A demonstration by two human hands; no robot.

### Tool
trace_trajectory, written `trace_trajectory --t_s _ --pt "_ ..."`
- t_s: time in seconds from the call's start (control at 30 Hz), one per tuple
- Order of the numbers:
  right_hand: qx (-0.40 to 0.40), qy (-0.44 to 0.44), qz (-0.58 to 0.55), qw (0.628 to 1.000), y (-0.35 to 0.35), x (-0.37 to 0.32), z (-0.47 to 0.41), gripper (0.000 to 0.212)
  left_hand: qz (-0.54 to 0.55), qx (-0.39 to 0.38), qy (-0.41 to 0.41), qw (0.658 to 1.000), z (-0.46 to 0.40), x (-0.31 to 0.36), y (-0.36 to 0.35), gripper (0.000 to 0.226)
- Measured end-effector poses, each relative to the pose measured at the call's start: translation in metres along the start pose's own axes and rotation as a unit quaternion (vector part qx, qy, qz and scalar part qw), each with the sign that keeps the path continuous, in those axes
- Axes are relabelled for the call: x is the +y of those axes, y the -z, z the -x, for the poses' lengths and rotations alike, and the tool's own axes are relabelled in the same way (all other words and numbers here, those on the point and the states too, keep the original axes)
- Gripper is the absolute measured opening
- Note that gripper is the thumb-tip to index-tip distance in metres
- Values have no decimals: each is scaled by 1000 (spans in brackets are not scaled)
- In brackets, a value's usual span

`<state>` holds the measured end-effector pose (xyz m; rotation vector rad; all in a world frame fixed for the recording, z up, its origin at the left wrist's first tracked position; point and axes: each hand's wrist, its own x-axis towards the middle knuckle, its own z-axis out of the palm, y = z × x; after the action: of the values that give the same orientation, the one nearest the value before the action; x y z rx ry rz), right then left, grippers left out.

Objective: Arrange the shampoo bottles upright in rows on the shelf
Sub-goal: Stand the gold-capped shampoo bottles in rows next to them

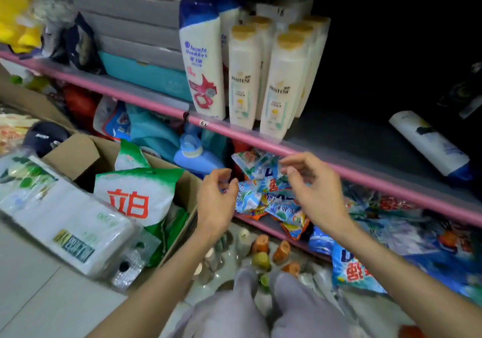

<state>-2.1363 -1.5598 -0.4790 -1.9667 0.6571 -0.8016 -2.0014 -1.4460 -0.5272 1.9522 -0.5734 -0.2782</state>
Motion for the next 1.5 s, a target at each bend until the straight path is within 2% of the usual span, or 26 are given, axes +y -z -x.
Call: trace_trajectory --t_s 0.13,0.27,0.33,0.43,0.5,0.63,0.73,0.8,0.87,0.97,1.03,1.17,1.3,1.5 --pt "-123 -81 35 989 -35 51 22 27 -89 -64 83 991 15 -70 8 24" --pt "-217 -162 112 956 -76 116 33 14 -209 -153 166 952 26 -139 10 28" --pt "-259 -181 164 934 -95 144 36 23 -251 -190 202 927 33 -165 8 32" --pt "-331 -201 268 882 -119 177 36 45 -299 -232 233 896 41 -193 2 41" --pt "-362 -178 315 859 -135 192 36 54 -323 -249 242 881 43 -208 -2 48" --pt "-424 -132 364 819 -166 216 37 62 -380 -302 222 846 47 -233 -12 62" --pt "-440 -132 403 791 -180 231 37 60 -410 -326 160 837 51 -252 -17 52" --pt "-434 -115 425 786 -181 239 39 56 -425 -373 91 820 55 -258 -19 44" --pt "-424 -79 453 780 -176 242 39 53 -444 -370 58 814 55 -259 -18 41" --pt "-401 -70 433 805 -169 240 43 53 -517 -315 65 793 51 -256 -14 39" --pt "-364 -82 395 839 -157 228 46 50 -508 -317 65 798 50 -249 -8 37" --pt "-231 -132 286 920 -118 180 44 40 -488 -315 36 813 49 -219 15 30" --pt "-131 -182 219 950 -67 112 49 31 -416 -304 -25 857 44 -175 50 28" --pt "-27 -137 94 986 20 8 73 31 -286 -206 -61 934 34 -86 93 36"
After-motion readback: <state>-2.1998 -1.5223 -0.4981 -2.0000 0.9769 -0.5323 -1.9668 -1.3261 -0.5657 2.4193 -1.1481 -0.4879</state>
